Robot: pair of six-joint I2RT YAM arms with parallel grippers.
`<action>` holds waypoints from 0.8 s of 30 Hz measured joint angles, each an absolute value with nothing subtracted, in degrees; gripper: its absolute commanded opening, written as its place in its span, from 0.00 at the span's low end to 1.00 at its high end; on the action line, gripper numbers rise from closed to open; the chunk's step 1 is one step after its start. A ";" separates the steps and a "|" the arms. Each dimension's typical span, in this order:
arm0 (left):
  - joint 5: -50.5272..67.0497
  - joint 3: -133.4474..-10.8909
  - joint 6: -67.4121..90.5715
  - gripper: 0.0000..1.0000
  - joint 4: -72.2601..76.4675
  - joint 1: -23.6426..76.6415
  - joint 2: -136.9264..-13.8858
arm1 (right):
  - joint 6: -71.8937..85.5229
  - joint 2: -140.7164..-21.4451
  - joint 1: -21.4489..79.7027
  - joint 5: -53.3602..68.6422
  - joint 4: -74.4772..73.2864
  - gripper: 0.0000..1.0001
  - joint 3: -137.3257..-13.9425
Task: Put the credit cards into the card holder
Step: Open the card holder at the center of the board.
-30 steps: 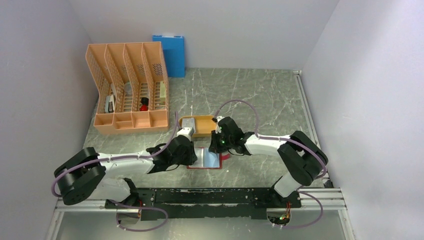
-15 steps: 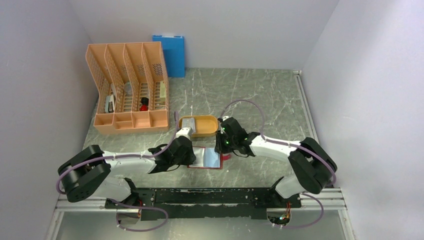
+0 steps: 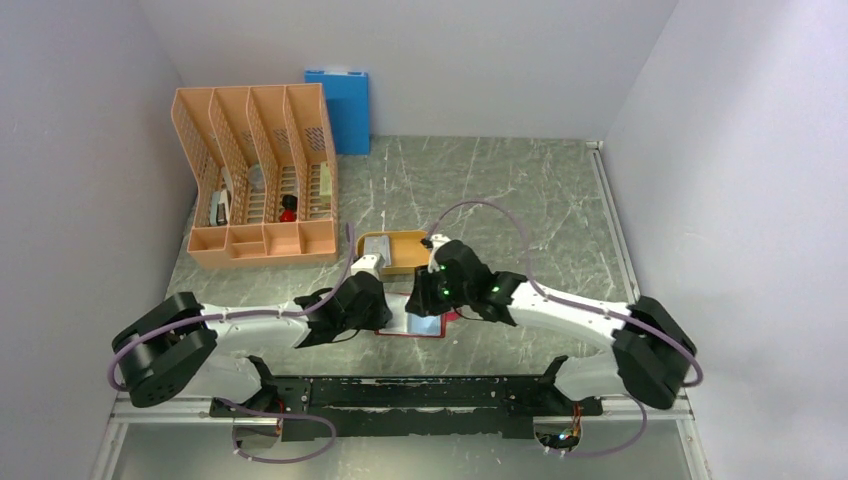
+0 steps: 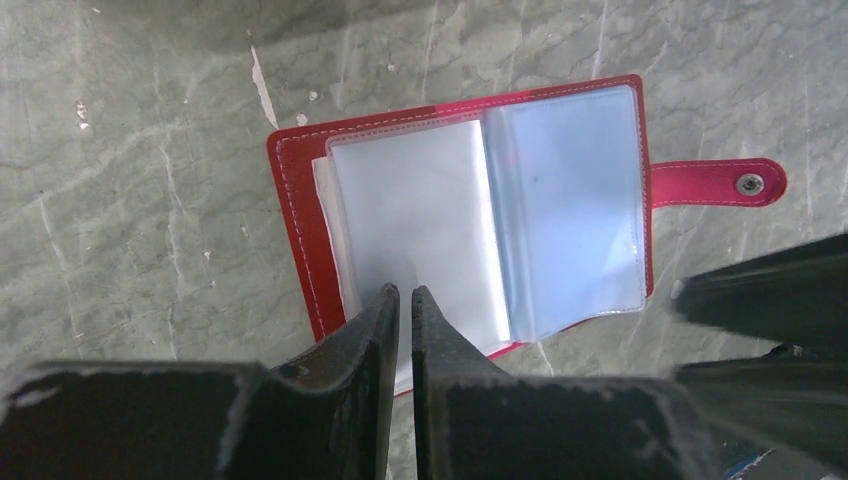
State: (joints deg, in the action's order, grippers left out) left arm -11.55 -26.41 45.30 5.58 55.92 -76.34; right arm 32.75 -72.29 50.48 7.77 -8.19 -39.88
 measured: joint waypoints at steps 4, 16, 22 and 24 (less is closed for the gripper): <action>-11.55 -26.41 45.28 0.15 4.38 55.92 -74.85 | 36.40 -80.38 51.72 10.96 -3.16 0.30 -39.66; -13.54 -26.44 45.25 0.22 0.91 55.48 -71.33 | 41.17 -88.14 51.81 6.15 -3.55 0.28 -39.75; -13.65 -26.44 45.17 0.35 0.67 54.35 -68.45 | 41.36 -88.12 51.86 4.43 -3.73 0.21 -39.70; -12.97 -26.44 44.97 0.37 0.93 53.87 -68.42 | 41.34 -88.14 51.86 3.90 -3.62 0.18 -39.53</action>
State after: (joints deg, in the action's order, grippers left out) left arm -12.97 -26.44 44.97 0.93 53.87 -68.42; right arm 41.34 -88.14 51.86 3.90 -3.62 -39.53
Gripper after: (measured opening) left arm 0.338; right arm 0.220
